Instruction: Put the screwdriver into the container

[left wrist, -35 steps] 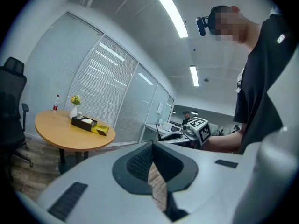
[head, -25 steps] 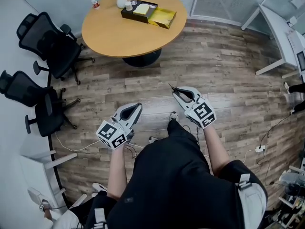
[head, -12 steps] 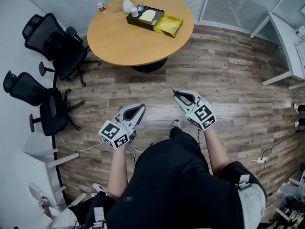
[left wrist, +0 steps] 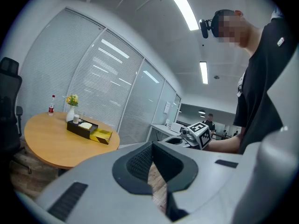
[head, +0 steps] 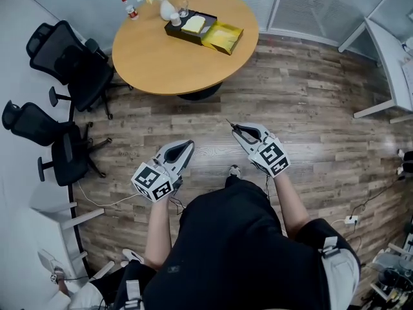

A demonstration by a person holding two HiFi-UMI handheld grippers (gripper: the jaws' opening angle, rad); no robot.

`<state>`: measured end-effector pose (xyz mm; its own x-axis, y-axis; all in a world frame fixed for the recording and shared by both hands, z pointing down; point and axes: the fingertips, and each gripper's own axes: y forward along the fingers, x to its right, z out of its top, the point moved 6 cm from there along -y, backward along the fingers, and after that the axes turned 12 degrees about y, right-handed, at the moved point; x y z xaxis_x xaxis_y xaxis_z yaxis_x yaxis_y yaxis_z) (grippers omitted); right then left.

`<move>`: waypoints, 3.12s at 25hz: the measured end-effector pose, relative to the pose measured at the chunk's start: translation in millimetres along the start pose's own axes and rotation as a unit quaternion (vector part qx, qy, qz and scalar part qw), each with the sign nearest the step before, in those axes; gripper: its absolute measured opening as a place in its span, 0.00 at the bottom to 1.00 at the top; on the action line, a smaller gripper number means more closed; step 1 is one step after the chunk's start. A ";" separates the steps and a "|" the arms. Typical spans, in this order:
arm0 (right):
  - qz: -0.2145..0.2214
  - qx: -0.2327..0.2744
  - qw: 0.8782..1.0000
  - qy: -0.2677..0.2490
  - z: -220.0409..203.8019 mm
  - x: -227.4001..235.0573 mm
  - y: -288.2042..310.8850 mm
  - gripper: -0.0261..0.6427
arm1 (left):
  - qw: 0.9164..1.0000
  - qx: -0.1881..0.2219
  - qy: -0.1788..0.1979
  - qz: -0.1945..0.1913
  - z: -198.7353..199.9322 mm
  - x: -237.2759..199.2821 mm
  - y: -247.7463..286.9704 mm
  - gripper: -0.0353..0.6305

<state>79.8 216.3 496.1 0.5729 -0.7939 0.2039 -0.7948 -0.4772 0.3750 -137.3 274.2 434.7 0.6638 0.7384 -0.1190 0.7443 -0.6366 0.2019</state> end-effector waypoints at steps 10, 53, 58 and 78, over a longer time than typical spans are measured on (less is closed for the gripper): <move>-0.022 -0.002 1.000 0.009 -7.0 41.5 -27.7 0.12 | 1.000 0.007 0.004 -0.023 7.0 5.6 52.6 0.06; -0.058 -0.008 0.998 0.038 32.8 157.7 42.5 0.12 | 0.996 -0.008 -0.004 -0.089 28.1 -124.5 179.4 0.06; -0.061 -0.007 0.997 0.044 52.5 176.5 76.3 0.12 | 0.996 -0.007 -0.002 -0.094 40.2 -166.0 190.1 0.06; -0.108 -0.002 0.991 0.079 83.6 237.9 153.6 0.12 | 0.989 -0.022 0.009 -0.143 59.9 -275.3 242.5 0.06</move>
<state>77.2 -77.4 526.6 0.7541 -0.6043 0.2571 -0.6494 -0.6277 0.4292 -135.1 -96.8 458.2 0.4241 0.8914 -0.1600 0.8976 -0.3902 0.2052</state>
